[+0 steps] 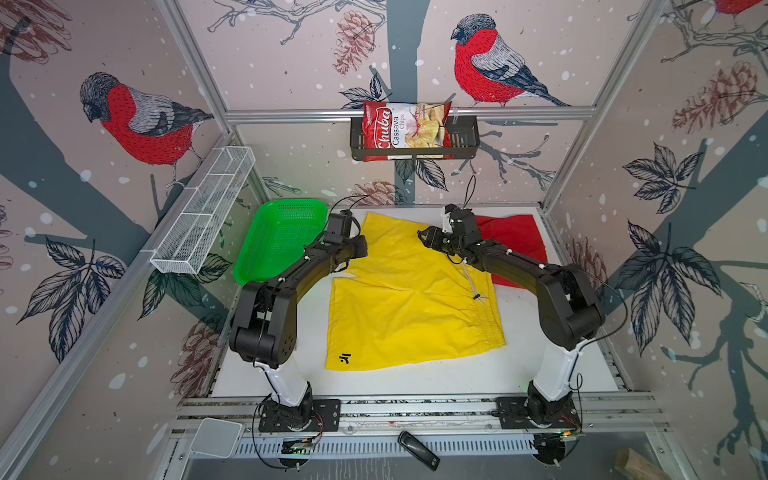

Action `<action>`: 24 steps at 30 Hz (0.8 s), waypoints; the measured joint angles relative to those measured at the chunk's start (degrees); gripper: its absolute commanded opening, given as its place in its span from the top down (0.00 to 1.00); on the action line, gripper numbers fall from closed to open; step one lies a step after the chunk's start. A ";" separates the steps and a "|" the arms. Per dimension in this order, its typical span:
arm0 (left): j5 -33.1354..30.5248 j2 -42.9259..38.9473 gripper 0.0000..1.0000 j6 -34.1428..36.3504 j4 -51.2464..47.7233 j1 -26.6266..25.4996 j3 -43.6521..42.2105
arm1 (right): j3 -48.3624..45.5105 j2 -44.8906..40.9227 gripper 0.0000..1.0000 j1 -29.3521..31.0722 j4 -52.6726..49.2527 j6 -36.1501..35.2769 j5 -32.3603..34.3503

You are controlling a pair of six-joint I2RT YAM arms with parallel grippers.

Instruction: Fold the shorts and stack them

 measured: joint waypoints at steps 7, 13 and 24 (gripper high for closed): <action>1.01 0.81 0.63 -2.05 2.93 -3.34 -6.93 | -8.74 -1.22 0.46 3.45 1.64 0.74 0.22; -0.52 6.29 0.64 -2.86 5.44 -3.13 -7.63 | -11.06 4.11 0.46 1.70 3.98 2.12 -0.09; -1.49 16.79 0.66 -2.86 11.39 1.38 -1.90 | -7.76 12.52 0.46 -4.46 10.78 3.52 -3.89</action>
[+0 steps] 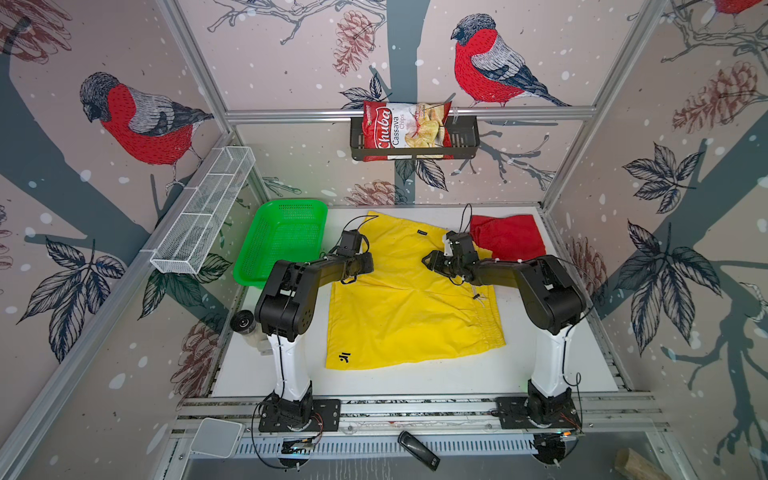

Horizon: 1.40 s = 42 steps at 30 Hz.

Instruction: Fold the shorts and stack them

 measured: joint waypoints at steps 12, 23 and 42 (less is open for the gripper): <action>1.40 4.87 0.61 0.44 -3.54 2.12 13.14 | 9.84 -1.42 0.46 -3.13 -8.52 -0.52 -0.17; 4.31 -18.64 0.56 1.05 -2.97 -0.81 -0.02 | -15.61 -36.41 0.43 -10.69 -11.30 -1.70 -2.38; 5.95 -30.93 0.56 -4.52 1.86 -3.06 -24.37 | -53.44 -69.55 0.39 -24.30 -26.75 9.22 -15.04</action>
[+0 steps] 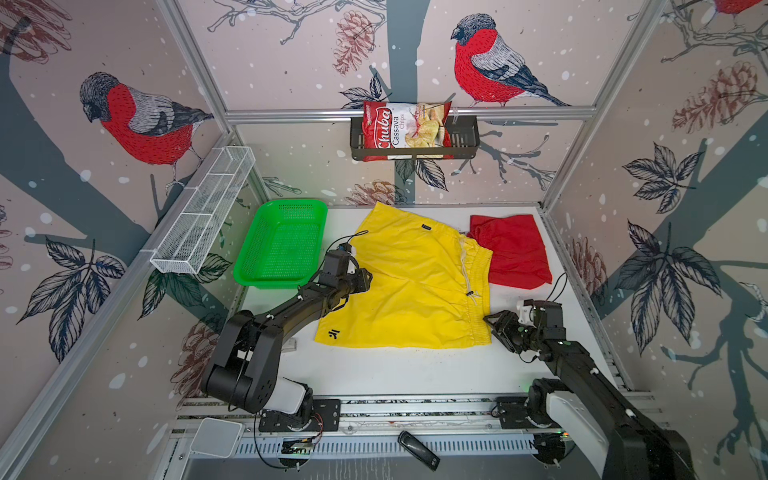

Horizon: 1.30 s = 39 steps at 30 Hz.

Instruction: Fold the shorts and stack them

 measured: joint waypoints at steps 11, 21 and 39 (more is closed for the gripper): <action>0.83 -0.11 0.56 -0.46 1.25 -0.13 -0.94 | -4.66 -2.71 0.39 -0.07 2.51 3.78 -4.09; 1.20 -0.20 0.56 -0.59 1.60 -0.24 -0.26 | -10.40 -3.34 0.40 0.09 17.66 10.54 -8.02; 1.16 -0.85 0.56 -1.97 1.68 -0.28 -0.44 | -9.77 8.94 0.43 5.27 29.46 12.13 -8.24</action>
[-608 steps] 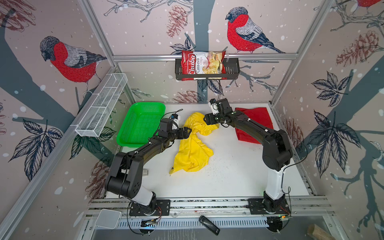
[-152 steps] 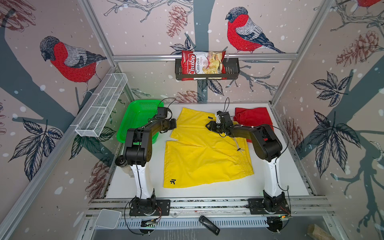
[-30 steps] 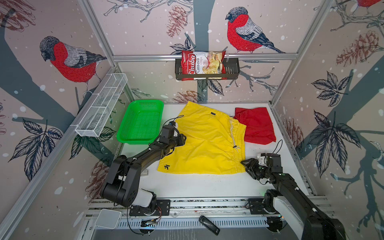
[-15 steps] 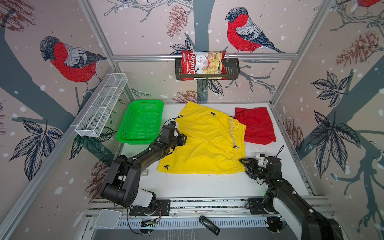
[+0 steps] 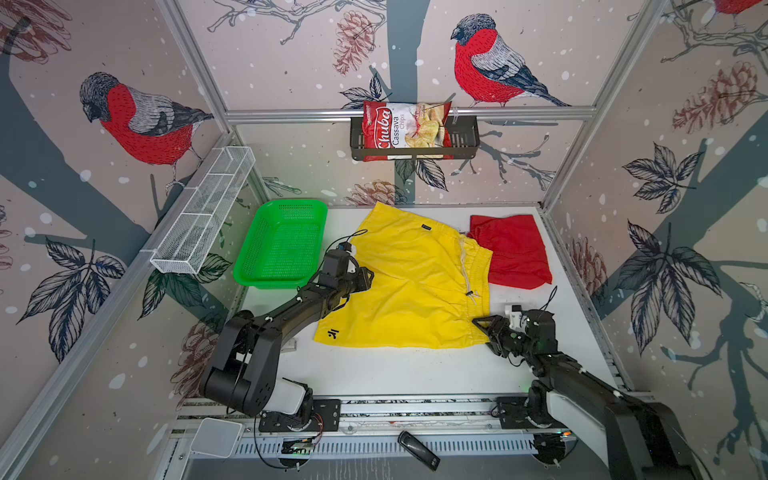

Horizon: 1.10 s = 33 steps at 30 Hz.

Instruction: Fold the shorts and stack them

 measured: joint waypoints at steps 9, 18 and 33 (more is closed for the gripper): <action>0.07 -1.60 0.48 -1.53 -2.23 0.26 1.29 | 5.42 8.17 0.87 3.58 -1.33 -3.52 0.39; 0.22 -5.20 0.45 -4.50 -11.17 4.72 3.10 | 10.38 4.46 0.89 3.78 -8.37 -6.08 3.85; -0.39 -11.15 0.44 -10.54 -29.07 7.41 2.47 | 13.99 4.63 0.89 4.55 -13.73 -8.81 6.47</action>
